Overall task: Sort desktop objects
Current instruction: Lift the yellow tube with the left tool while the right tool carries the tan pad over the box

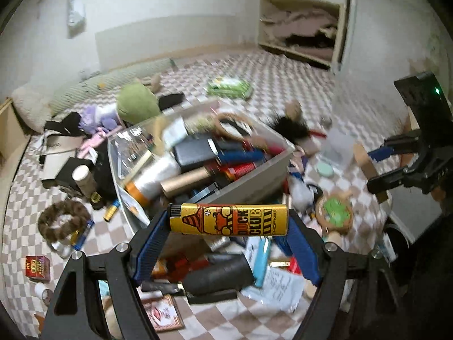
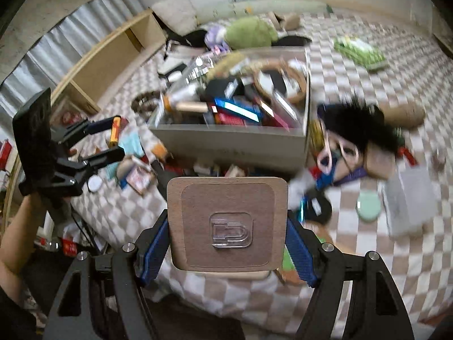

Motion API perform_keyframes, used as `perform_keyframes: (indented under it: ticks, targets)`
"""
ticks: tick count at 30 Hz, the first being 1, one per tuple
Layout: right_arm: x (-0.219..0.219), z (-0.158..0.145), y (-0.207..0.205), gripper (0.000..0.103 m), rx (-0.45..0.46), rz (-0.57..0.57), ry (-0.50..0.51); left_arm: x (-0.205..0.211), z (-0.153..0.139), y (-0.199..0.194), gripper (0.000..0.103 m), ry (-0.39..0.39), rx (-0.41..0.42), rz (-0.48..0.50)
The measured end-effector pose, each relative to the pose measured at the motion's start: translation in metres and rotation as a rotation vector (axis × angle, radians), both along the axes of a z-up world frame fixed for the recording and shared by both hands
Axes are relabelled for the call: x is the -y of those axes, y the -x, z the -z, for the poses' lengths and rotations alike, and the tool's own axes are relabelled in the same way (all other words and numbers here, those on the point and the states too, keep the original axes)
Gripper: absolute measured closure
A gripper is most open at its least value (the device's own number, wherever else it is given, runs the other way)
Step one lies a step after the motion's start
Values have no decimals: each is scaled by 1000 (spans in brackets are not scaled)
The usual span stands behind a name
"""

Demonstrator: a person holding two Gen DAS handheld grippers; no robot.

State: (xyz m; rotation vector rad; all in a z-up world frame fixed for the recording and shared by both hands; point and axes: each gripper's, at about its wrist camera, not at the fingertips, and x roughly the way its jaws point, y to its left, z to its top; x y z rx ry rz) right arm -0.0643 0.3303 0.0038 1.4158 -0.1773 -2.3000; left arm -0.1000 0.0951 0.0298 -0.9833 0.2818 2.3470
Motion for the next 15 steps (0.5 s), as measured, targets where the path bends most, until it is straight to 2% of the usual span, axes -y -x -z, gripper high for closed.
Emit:
perform_keyframes:
  ticks: [6,10,15]
  targets:
    - [18,-30,40,27,-56,17,44,4,-16,37,22,-28,-10,-104]
    - [27,-45,70,27,-91,48,73,9,-21,71,22,-98,6,-208]
    - [30,-49,111,27,-92,111,123,19,-22,116,22,-198,37,-314]
